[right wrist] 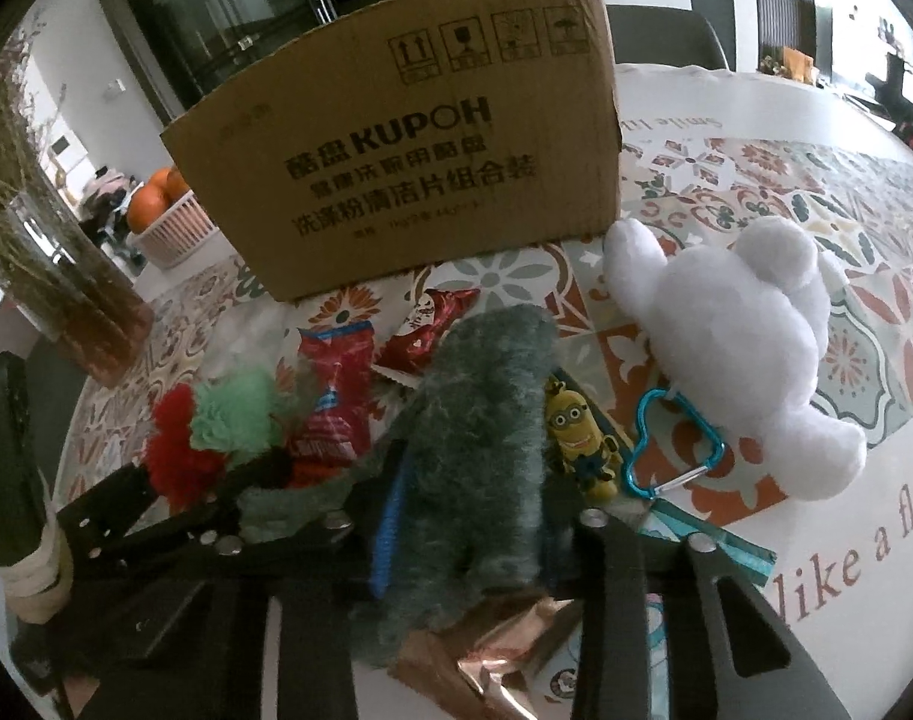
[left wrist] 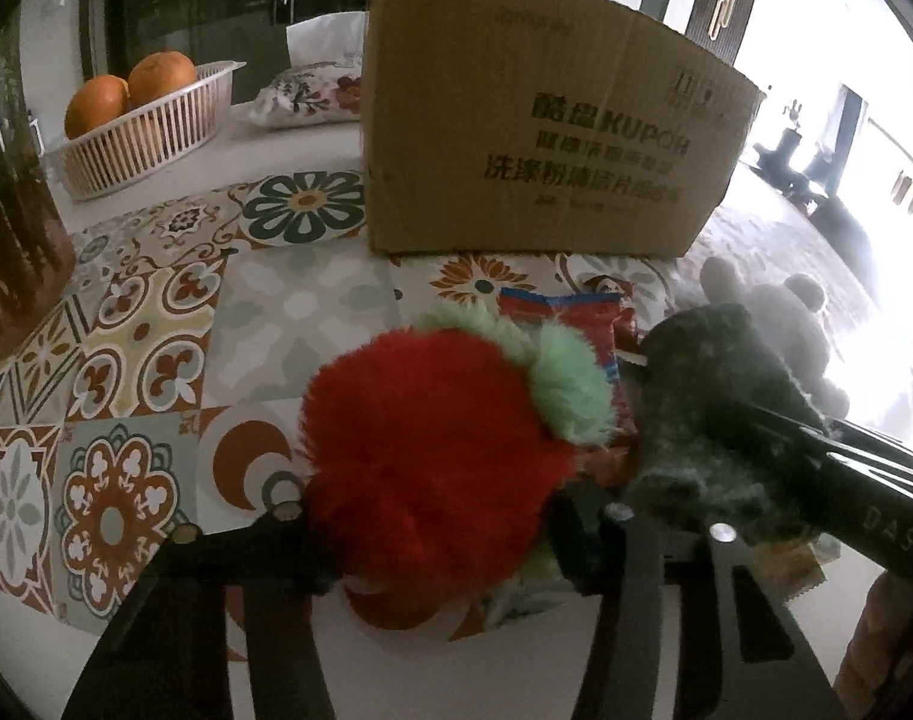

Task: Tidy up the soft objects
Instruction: 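Grasp the red strawberry plush with the left tool while the right tool grasps the grey-green plush, then lift both plushes and carry them over the cardboard box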

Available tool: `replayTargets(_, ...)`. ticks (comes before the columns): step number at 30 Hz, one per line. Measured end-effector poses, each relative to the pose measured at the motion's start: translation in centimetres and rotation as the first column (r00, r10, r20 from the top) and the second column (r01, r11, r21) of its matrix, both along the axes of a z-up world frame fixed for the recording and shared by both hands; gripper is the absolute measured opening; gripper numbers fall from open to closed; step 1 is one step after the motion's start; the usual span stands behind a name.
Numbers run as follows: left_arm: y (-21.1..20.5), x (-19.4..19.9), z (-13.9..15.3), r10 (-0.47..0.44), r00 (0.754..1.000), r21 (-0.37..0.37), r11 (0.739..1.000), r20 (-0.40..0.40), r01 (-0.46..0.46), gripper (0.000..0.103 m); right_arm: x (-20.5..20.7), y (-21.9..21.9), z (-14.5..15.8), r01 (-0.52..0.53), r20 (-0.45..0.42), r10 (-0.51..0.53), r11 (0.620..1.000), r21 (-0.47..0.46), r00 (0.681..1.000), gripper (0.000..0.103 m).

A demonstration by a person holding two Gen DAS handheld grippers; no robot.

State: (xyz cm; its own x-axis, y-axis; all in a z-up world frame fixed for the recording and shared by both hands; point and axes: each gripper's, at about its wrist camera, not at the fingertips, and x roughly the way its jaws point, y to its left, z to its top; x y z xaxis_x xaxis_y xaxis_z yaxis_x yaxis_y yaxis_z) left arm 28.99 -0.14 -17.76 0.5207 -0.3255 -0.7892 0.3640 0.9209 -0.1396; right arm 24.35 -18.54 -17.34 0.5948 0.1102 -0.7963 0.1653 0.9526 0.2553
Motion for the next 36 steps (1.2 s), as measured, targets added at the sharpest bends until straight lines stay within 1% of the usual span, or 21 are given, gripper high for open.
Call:
replayTargets(2, 0.0, -0.3, 0.3, 0.009, 1.000, 0.000, 1.000, 0.005, -0.009, 0.045, -0.1, -0.1, 0.1, -0.003, 0.003, 0.003, 1.000, 0.000, 1.000, 0.024)
replayTargets(5, 0.0, -0.9, 1.0, 0.024, 1.000, -0.010, 1.000, 0.014, -0.024, 0.043, -0.3, -0.3, 0.4, -0.008, 0.013, 0.008, 1.000, 0.003, 1.000, 0.020)
replayTargets(11, 0.2, -2.3, 2.7, 0.053, 0.997, -0.016, 0.998, 0.051, -0.053, 0.041, -1.0, -0.3, 1.3, -0.032, 0.047, 0.031, 0.999, 0.014, 0.998, 0.015)
replayTargets(17, 0.2, -3.6, 4.3, 0.071, 0.994, -0.029, 0.997, 0.080, -0.069, 0.041, -1.9, -0.6, 2.4, -0.041, 0.080, 0.038, 0.998, 0.038, 0.996, 0.013)
replayTargets(23, 0.1, -4.8, 6.4, 0.076, 0.990, -0.041, 0.997, 0.123, -0.071, 0.041, -2.7, -1.0, 4.1, -0.037, 0.125, 0.030, 0.998, 0.049, 0.992, 0.012)
replayTargets(29, 0.0, -5.6, 8.9, 0.081, 0.983, -0.061, 0.996, 0.165, -0.072, 0.041, -3.7, -1.3, 6.4, -0.034, 0.189, 0.024, 0.998, 0.050, 0.982, 0.012)
replayTargets(36, -0.4, -6.1, 11.7, 0.082, 0.974, -0.087, 0.994, 0.210, -0.065, 0.041, -4.5, -1.7, 9.5, -0.038, 0.269, 0.027, 0.999, 0.036, 0.963, 0.012)
